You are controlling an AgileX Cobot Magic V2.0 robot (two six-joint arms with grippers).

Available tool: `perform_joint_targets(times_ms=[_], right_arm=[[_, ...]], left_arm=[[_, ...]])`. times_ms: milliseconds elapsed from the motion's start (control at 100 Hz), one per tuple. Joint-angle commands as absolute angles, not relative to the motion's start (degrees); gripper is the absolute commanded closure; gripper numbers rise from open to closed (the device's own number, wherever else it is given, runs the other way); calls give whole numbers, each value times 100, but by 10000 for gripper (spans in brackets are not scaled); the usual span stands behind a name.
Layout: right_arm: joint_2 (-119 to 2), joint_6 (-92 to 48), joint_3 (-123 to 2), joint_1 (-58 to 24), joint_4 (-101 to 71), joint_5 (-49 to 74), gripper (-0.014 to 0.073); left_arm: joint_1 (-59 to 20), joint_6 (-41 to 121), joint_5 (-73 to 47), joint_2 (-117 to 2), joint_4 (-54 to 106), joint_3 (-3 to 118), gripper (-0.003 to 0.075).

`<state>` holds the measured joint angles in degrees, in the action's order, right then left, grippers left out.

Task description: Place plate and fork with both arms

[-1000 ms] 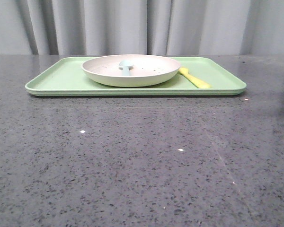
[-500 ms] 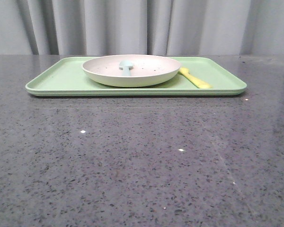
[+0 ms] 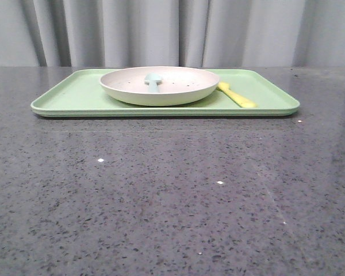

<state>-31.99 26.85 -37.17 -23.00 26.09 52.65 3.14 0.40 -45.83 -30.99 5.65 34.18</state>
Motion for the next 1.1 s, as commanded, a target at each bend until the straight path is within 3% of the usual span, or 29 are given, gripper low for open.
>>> perform_joint_targets(times_ms=[0, 90, 240, 300, 1090], right_arm=[[-3200, 2716, -3848, -2264, 2827, 5028, 393], [-3200, 2716, -3848, -2264, 2827, 5034, 440], [-3200, 2716, -3848, -2264, 2827, 5034, 671], [-3200, 2711, -3848, -2264, 2827, 5027, 658], [-3200, 2711, -3848, -2264, 2827, 5034, 662]], left_arm=[[317, 0, -4211, -3108, 642, 3581, 381], [317, 0, -4211, -3108, 642, 3581, 459], [317, 0, -4211, -3108, 642, 3581, 663], [317, 0, -4211, -3108, 642, 3581, 743], [317, 0, -4211, -3108, 642, 3581, 741]])
